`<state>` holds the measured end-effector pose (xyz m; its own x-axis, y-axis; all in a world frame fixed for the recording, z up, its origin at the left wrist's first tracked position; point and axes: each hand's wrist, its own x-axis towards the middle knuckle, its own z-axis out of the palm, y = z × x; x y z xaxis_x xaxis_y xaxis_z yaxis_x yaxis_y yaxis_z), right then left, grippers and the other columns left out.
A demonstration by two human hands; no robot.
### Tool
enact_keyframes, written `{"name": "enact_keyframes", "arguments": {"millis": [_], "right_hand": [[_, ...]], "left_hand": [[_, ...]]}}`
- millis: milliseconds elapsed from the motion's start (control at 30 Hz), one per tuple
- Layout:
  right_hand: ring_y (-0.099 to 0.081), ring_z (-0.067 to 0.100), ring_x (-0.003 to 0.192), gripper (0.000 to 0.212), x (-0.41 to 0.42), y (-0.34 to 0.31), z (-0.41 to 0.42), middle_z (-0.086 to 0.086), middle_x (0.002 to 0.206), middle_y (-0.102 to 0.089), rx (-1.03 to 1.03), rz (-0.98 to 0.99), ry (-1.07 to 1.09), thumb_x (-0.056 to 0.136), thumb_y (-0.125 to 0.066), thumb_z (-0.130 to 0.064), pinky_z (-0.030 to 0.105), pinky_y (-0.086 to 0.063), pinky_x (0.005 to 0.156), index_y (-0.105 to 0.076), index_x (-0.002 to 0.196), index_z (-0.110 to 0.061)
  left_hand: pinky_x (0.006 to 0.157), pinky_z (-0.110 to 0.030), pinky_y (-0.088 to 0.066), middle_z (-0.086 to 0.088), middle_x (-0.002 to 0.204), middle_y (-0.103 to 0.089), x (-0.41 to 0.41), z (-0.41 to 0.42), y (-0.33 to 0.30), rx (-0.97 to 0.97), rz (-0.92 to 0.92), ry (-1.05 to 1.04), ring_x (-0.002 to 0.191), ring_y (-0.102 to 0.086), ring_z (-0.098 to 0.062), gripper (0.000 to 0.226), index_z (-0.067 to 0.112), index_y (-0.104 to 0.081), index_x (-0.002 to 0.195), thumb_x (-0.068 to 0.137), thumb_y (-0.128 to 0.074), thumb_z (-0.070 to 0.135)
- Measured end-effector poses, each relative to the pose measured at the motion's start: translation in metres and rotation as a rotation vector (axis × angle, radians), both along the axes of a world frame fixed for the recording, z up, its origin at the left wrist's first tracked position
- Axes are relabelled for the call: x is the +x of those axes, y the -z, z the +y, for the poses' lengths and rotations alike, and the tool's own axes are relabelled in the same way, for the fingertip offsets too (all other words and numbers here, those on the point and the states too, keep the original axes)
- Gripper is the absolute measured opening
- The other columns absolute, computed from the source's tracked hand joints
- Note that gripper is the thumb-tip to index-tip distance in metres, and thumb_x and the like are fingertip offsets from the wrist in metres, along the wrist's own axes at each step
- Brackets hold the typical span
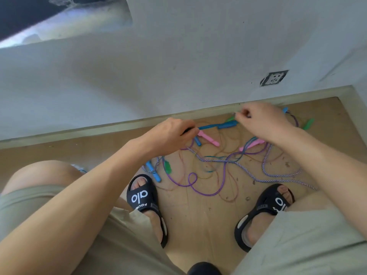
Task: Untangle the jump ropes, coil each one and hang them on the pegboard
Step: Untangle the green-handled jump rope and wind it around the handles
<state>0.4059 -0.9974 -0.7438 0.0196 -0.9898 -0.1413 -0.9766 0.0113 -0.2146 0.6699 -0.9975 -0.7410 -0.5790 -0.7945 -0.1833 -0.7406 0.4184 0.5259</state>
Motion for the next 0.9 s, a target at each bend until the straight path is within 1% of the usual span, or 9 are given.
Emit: {"name": "enact_keyframes", "arguments": {"millis": [67,167,233,300,367,467,633,767,900], "right_hand": [[-0.06,0.031,0.082,0.032,-0.007,0.002,0.0,0.004,0.077,-0.064,0.117,-0.017,0.047,0.099,-0.044,-0.038,0.034,-0.043,0.066,-0.061,0.083,-0.016],[-0.065,0.015,0.101,0.038,0.02,-0.004,0.014,0.001,0.104,-0.072,0.396,-0.636,0.087,0.106,-0.034,-0.039,0.029,-0.047,0.092,-0.064,0.115,-0.019],[-0.066,0.009,0.088,0.044,0.042,-0.014,0.023,0.007,0.102,-0.074,0.544,-0.941,0.113,0.108,-0.028,-0.039,0.016,-0.047,0.079,-0.062,0.12,-0.014],[-0.059,0.022,0.069,0.045,0.052,-0.015,0.029,0.015,0.078,-0.064,0.565,-1.081,0.06,0.107,-0.032,-0.037,0.027,-0.045,0.071,-0.062,0.102,-0.004],[-0.044,0.018,0.055,0.04,0.051,-0.012,0.031,0.01,0.066,-0.047,0.493,-1.042,0.003,0.106,-0.04,-0.035,0.032,-0.043,0.065,-0.059,0.086,-0.005],[-0.037,0.012,0.051,0.043,0.034,-0.007,0.02,0.001,0.056,-0.044,0.215,-0.578,-0.096,0.099,-0.053,-0.039,0.028,-0.031,0.052,-0.059,0.07,-0.007],[-0.057,0.028,0.072,0.039,-0.014,-0.004,0.0,0.005,0.067,-0.059,0.177,-0.036,-0.046,0.099,-0.049,-0.04,0.033,-0.043,0.064,-0.061,0.076,-0.012],[-0.067,0.019,0.097,0.043,0.026,-0.011,0.021,0.006,0.101,-0.074,0.448,-0.722,0.049,0.107,-0.033,-0.037,0.027,-0.05,0.085,-0.067,0.111,-0.011],[-0.057,0.02,0.073,0.035,0.049,-0.01,0.036,0.0,0.068,-0.059,0.451,-0.984,-0.009,0.104,-0.047,-0.032,0.036,-0.049,0.072,-0.061,0.086,-0.006]], "left_hand": [[0.06,-0.039,-0.042,-0.001,0.063,-0.051,-0.001,0.001,-0.001,0.012,0.023,-0.018,0.061,-0.046,-0.021,0.031,0.015,-0.051,0.078,0.102,-0.046,0.034],[0.053,-0.026,-0.033,0.005,0.059,-0.046,-0.009,0.007,-0.006,0.016,0.065,0.018,0.055,-0.041,-0.013,0.032,0.026,-0.045,0.071,0.102,-0.048,0.032],[0.052,-0.024,-0.03,0.006,0.057,-0.043,-0.016,0.01,-0.007,0.017,0.082,0.047,0.054,-0.04,-0.011,0.035,0.032,-0.041,0.067,0.102,-0.048,0.032],[0.053,-0.025,-0.03,0.007,0.058,-0.044,-0.021,0.011,-0.008,0.02,0.095,0.055,0.054,-0.04,-0.011,0.035,0.033,-0.042,0.068,0.102,-0.048,0.031],[0.052,-0.024,-0.031,0.007,0.058,-0.044,-0.023,0.01,-0.01,0.029,0.115,0.039,0.053,-0.039,-0.011,0.033,0.034,-0.044,0.069,0.102,-0.048,0.031],[0.051,-0.024,-0.03,0.006,0.055,-0.042,-0.016,0.007,-0.009,0.016,0.081,-0.004,0.051,-0.037,-0.01,0.038,0.027,-0.04,0.065,0.102,-0.05,0.033],[0.054,-0.029,-0.03,0.005,0.057,-0.041,-0.007,0.005,-0.006,0.024,0.015,-0.05,0.053,-0.037,-0.011,0.04,0.025,-0.038,0.064,0.102,-0.048,0.035],[0.05,-0.025,-0.028,0.005,0.055,-0.037,-0.014,0.008,-0.012,0.017,0.093,-0.022,0.053,-0.03,-0.013,0.04,0.023,-0.037,0.065,0.102,-0.049,0.032],[0.05,-0.023,-0.029,0.006,0.056,-0.04,-0.02,0.01,-0.01,0.017,0.093,0.022,0.053,-0.034,-0.012,0.037,0.017,-0.046,0.07,0.102,-0.048,0.035]]}}
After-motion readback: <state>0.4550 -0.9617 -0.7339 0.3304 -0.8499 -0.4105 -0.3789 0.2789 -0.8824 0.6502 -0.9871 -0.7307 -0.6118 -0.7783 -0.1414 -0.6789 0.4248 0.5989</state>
